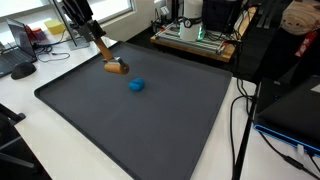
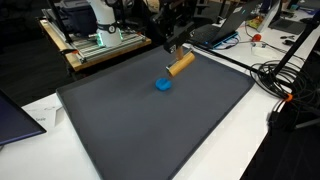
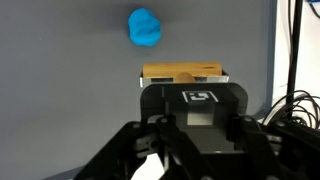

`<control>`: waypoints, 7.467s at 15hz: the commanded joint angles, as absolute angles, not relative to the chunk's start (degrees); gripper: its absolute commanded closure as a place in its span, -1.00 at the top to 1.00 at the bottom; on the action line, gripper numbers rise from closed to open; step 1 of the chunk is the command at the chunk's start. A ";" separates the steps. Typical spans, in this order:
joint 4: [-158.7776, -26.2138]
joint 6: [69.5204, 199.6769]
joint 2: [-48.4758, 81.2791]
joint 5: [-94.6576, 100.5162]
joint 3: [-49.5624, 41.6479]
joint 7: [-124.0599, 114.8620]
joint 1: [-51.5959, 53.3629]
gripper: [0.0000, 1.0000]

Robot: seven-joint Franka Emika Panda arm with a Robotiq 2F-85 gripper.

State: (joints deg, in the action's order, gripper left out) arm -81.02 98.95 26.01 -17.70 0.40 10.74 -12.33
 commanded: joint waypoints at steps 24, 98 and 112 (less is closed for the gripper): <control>-78.62 96.26 39.39 -35.24 0.41 20.82 -24.05 -0.56; -121.82 126.62 -0.46 22.93 8.58 -21.27 2.72 -0.56; -112.47 117.48 6.31 14.23 6.19 -10.93 4.25 -0.06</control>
State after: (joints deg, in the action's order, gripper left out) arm -112.58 117.60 6.31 14.40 7.39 -11.04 3.07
